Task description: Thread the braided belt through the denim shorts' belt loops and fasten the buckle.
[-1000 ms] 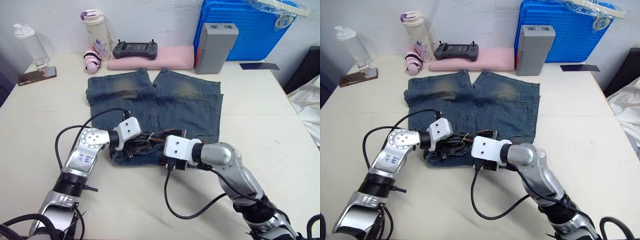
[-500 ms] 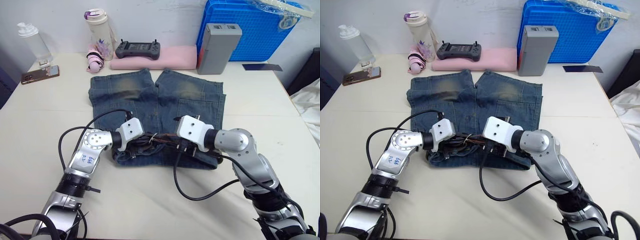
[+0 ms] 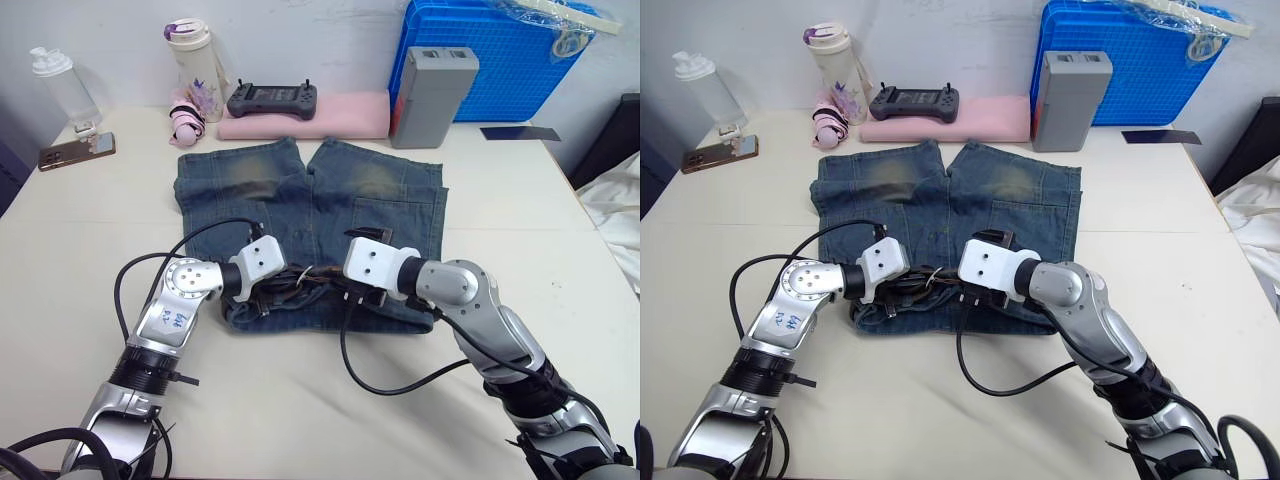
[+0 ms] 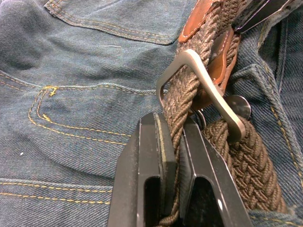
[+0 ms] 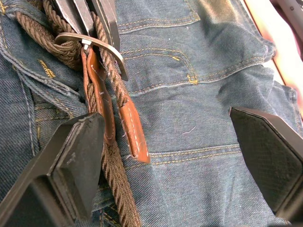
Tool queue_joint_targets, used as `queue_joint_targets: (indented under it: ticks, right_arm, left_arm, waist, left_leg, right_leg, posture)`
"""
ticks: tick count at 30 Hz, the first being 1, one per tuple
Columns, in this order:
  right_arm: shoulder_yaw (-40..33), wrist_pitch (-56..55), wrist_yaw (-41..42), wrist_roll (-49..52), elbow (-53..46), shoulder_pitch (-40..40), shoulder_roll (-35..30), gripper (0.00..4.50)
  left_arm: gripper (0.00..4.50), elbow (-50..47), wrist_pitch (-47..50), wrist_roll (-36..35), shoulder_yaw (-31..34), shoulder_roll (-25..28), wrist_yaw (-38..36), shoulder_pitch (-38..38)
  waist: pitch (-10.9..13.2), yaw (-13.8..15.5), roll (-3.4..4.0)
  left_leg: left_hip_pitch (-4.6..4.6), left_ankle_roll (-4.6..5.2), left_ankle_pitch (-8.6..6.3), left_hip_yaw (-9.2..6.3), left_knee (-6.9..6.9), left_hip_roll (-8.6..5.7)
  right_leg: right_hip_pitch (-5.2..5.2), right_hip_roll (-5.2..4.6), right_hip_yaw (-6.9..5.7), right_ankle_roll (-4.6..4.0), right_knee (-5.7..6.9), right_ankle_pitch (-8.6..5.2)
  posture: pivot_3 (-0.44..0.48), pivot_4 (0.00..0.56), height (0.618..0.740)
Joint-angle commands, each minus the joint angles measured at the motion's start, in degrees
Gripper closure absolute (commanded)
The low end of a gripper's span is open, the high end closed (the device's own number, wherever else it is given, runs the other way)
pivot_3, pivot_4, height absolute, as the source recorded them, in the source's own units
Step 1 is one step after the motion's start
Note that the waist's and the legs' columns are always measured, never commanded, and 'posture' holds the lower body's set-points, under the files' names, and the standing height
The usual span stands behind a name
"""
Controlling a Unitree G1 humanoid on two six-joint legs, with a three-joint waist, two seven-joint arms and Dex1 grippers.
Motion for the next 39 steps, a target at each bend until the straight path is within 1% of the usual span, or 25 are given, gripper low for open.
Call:
queue_joint_targets:
  ticks: [1,10,14,21,23,25,27,28,29,31,32,36,39]
  right_arm:
    - [-1.9,2.6,0.1,2.5,-2.8,-0.8,1.0,0.03]
    - [-1.9,3.9,-0.8,3.2,-2.8,-2.2,0.6,0.03]
    - [-0.9,2.4,-1.2,1.8,-1.3,-2.5,-0.7,0.03]
    - [0.3,2.0,-1.9,1.3,-0.6,-2.5,-1.2,0.03]
    - [1.2,1.3,-1.7,0.7,-0.5,-2.2,-1.9,0.56]
    - [1.8,0.9,-1.8,0.3,-0.5,-1.9,-2.3,1.33]
    - [2.1,0.6,-1.9,0.1,-0.5,-1.8,-2.4,2.38]
    - [2.4,0.4,-1.8,-0.1,-0.5,-1.8,-2.6,2.79]
    - [3.0,0.0,-1.7,-0.6,-0.6,-1.5,-3.1,3.34]
    - [3.9,-0.3,-1.5,-1.1,-0.7,-0.9,-3.6,4.26]
    - [4.2,-0.3,-1.5,-1.3,-0.9,-0.6,-3.8,4.46]
    - [4.5,-0.2,-1.7,-1.8,-1.2,0.1,-3.7,4.46]
    - [4.6,-0.1,-1.7,-2.1,-1.3,0.2,-3.5,4.46]
  left_arm:
    - [4.5,-1.1,-0.6,0.2,-1.8,-0.1,-0.9,1.2]
    - [4.5,-0.8,-1.0,0.3,-1.9,0.0,-0.8,1.3]
    - [4.5,-1.0,-0.9,0.2,-1.9,0.1,-0.8,1.4]
    - [4.5,-1.3,-0.8,0.2,-1.7,0.2,-0.8,1.4]
    - [4.5,-1.4,-0.6,0.1,-1.7,0.2,-0.8,1.4]
    - [4.5,-1.3,-0.7,0.1,-1.7,0.3,-0.7,1.3]
    - [4.5,-1.3,-0.7,0.2,-1.7,0.3,-0.7,1.3]
    - [4.5,-1.3,-0.7,0.1,-1.7,0.3,-0.8,1.3]
    - [4.5,-1.2,-0.7,0.1,-1.6,0.3,-0.7,1.2]
    - [4.5,-1.1,-0.8,0.1,-1.5,0.3,-0.7,1.1]
    - [4.5,-1.1,-0.9,0.1,-1.4,0.3,-0.7,1.1]
    - [4.5,-1.4,-1.0,-0.3,-1.0,0.4,-0.5,1.2]
    - [4.5,-2.8,1.0,-2.0,0.8,0.1,0.2,1.5]
  waist:
    - [0.0,0.0,0.0]
    - [0.0,0.1,0.0]
    - [0.0,0.1,0.0]
    - [0.0,0.1,0.0]
    - [0.0,0.1,0.0]
    - [0.0,0.1,0.0]
    - [0.0,0.1,0.0]
    - [0.0,0.1,0.0]
    - [0.0,0.1,0.0]
    - [0.0,0.1,0.0]
    - [0.0,0.1,0.0]
    - [0.0,0.1,0.0]
    - [0.0,0.1,0.0]
  left_leg:
    - [0.0,0.0,0.0,0.0,0.0,0.0]
    - [-0.01,0.01,0.0,0.0,-0.01,0.0]
    - [-0.01,0.01,0.0,-0.01,-0.01,0.0]
    - [-0.02,0.02,-0.01,-0.01,-0.01,0.0]
    - [-0.02,0.02,-0.01,-0.01,-0.01,0.0]
    - [-0.03,0.02,-0.01,-0.01,-0.01,0.0]
    - [-0.03,0.02,-0.01,-0.01,-0.01,0.0]
    - [-0.03,0.02,-0.01,-0.01,-0.01,0.0]
    - [-0.03,0.02,-0.01,-0.01,-0.01,0.0]
    - [-0.03,0.02,-0.01,-0.01,-0.01,0.0]
    - [-0.03,0.02,-0.01,-0.01,-0.01,0.0]
    - [-0.03,0.01,-0.01,-0.01,-0.01,0.0]
    - [-0.02,0.01,-0.01,-0.01,-0.01,0.0]
  right_leg:
    - [0.0,0.0,0.0,0.0,0.0,0.0]
    - [0.0,0.0,-0.01,0.0,-0.02,0.0]
    - [0.0,0.0,-0.01,0.0,-0.02,0.0]
    - [-0.01,0.0,-0.02,0.0,-0.03,0.0]
    - [0.0,0.0,-0.01,0.0,-0.04,0.0]
    - [-0.01,0.0,-0.01,0.0,-0.04,0.0]
    - [-0.01,0.0,-0.01,0.0,-0.04,0.0]
    - [-0.01,0.0,-0.01,0.0,-0.04,0.0]
    - [-0.01,0.0,-0.01,0.0,-0.03,0.0]
    - [-0.01,0.0,-0.02,0.0,-0.04,0.0]
    - [0.0,0.0,-0.02,0.0,-0.04,0.0]
    - [0.0,0.0,-0.02,0.0,-0.03,0.0]
    - [0.0,0.0,-0.01,0.0,-0.03,0.0]
  posture:
    - [0.0,0.15,0.712]
    - [0.0,0.15,0.712]
    - [0.0,0.15,0.712]
    - [0.0,0.15,0.712]
    - [0.0,0.15,0.712]
    - [0.0,0.15,0.712]
    - [0.0,0.15,0.712]
    - [0.0,0.15,0.712]
    - [0.0,0.15,0.712]
    - [0.0,0.15,0.712]
    - [0.0,0.15,0.712]
    - [0.0,0.15,0.712]
    - [0.0,0.15,0.712]
